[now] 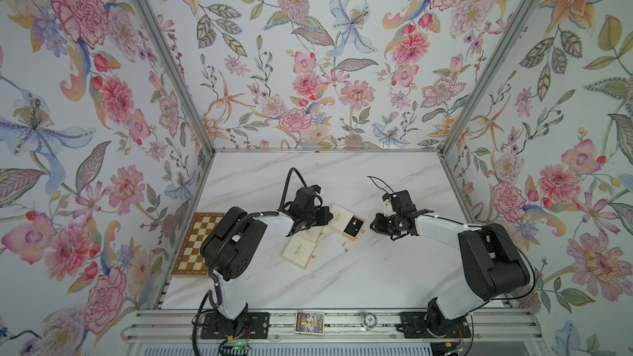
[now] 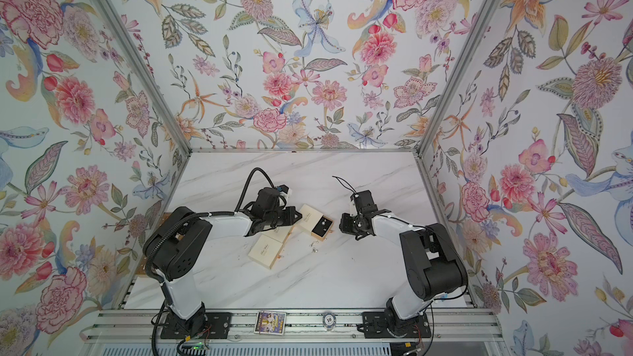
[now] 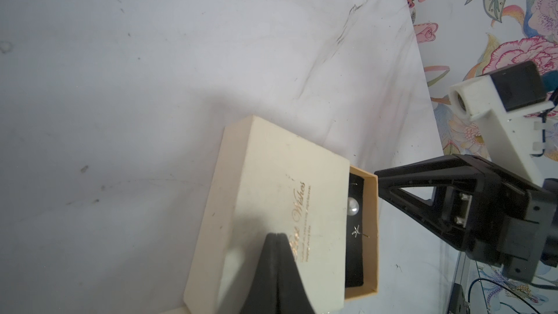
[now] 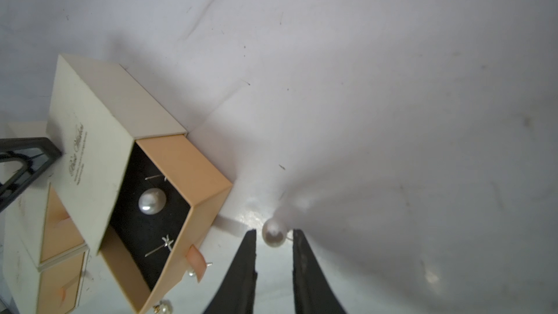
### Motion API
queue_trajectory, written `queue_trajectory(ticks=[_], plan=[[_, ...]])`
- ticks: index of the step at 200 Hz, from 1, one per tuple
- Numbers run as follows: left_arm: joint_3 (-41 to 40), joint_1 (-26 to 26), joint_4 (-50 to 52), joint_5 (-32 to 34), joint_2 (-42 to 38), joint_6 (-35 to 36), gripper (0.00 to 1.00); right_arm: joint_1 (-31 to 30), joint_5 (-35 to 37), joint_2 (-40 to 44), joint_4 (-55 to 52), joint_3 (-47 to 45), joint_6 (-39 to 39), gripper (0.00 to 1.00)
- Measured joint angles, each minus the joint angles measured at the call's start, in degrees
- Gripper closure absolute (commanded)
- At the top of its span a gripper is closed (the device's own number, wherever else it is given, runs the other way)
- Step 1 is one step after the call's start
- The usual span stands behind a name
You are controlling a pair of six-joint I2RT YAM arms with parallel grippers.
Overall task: Take out the earrings from the drawer-style jewelry box
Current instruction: Place the earring at the center of the board, then pick up the earring from the drawer.
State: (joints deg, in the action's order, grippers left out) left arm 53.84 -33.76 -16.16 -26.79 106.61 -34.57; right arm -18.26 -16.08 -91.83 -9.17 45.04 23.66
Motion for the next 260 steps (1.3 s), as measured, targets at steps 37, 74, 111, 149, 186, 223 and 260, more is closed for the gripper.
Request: queue_trajectory(ticks=[37, 74, 111, 149, 186, 223, 260], plan=[[0.0, 0.0, 0.0, 0.0, 0.0, 0.0, 1.0, -1.99, 0.68, 1.18, -1.25, 1.88, -1.86, 0.76], [0.0, 0.0, 0.0, 0.0, 0.0, -0.02, 1.0, -7.69, 3.89, 1.6, -3.91, 8.44, -3.52, 0.75], [-0.11, 0.04, -0.04, 0.0, -0.07, 0.0, 1.0, -12.0, 7.82, -1.95, -6.27, 14.82, -3.41, 0.74], [-0.42, 0.04, 0.2, 0.02, -0.44, 0.0, 1.0, -13.14, 10.1, -6.4, -8.83, 16.26, -2.62, 0.74], [-0.48, 0.07, 0.33, 0.02, -0.55, 0.0, 1.0, -15.17, 11.3, -7.78, -10.99, 17.25, -2.38, 0.75], [-0.48, 0.11, 0.33, 0.02, -0.55, 0.0, 1.0, -15.52, 12.13, -7.89, -11.26, 17.59, -2.36, 0.75], [-0.48, 0.11, 0.33, 0.0, -0.55, 0.0, 1.0, -15.52, 12.7, -8.04, -11.28, 17.59, -2.36, 0.75]])
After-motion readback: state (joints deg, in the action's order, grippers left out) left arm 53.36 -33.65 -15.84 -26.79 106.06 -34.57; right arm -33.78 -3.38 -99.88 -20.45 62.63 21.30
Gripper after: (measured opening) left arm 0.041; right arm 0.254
